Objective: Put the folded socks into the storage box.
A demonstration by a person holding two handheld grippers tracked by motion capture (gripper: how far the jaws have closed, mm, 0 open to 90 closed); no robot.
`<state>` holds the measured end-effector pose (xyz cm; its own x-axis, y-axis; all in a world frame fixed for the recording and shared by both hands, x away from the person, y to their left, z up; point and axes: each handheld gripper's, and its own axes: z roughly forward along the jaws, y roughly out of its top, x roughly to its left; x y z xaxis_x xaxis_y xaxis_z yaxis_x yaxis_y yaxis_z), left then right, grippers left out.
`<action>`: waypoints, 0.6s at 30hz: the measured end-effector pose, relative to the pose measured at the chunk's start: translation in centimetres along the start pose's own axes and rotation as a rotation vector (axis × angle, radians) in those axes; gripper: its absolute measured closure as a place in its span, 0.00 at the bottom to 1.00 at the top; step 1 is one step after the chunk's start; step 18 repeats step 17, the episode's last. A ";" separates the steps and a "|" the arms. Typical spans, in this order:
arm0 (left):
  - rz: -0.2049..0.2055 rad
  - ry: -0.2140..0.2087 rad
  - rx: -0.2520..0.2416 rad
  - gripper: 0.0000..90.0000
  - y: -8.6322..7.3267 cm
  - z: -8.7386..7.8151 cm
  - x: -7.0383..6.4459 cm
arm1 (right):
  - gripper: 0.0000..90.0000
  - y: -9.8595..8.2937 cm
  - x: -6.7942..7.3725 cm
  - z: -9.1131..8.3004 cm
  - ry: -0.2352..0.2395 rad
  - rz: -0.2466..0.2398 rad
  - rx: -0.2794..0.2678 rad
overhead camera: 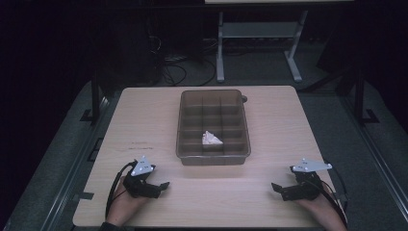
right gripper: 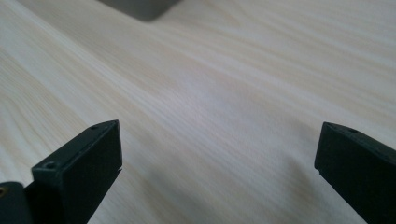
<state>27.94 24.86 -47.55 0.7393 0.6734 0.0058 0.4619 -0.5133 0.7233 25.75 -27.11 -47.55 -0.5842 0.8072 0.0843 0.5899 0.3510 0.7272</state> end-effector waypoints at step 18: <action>0.000 0.000 0.000 0.15 0.0 0.0 0.0 | 0.01 -0.5 0.1 0.6 -0.050 -0.028 0.042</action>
